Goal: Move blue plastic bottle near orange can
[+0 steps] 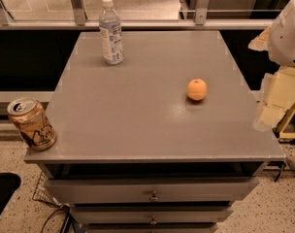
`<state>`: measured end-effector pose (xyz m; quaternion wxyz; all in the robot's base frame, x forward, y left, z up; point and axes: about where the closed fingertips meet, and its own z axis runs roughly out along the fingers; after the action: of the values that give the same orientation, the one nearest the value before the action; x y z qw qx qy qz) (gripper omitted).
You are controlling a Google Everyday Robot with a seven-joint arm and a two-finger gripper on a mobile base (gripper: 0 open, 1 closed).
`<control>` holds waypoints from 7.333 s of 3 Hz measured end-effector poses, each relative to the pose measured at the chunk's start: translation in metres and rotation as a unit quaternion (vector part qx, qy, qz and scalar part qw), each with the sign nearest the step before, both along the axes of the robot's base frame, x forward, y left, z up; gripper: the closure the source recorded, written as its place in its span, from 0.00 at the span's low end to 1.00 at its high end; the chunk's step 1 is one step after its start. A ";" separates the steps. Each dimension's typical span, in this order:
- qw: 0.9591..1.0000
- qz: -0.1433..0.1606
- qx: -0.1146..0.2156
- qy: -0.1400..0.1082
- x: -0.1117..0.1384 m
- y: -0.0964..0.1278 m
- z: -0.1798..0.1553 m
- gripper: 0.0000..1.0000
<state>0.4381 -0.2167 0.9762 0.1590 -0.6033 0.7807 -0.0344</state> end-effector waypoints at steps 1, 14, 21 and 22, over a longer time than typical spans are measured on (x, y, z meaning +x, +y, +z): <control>1.000 0.000 0.000 0.000 0.000 0.000 0.000 0.00; 0.819 -0.018 0.542 -0.186 0.315 0.206 -0.002 0.00; 0.788 -0.031 0.592 -0.169 0.369 0.292 -0.024 0.16; 0.787 -0.029 0.592 -0.168 0.368 0.295 -0.024 0.39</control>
Offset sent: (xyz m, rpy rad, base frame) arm 0.0783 0.0090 0.0114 0.2364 -0.2529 -0.0297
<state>0.8065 0.0784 0.9524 0.6128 -0.3525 0.6260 0.3292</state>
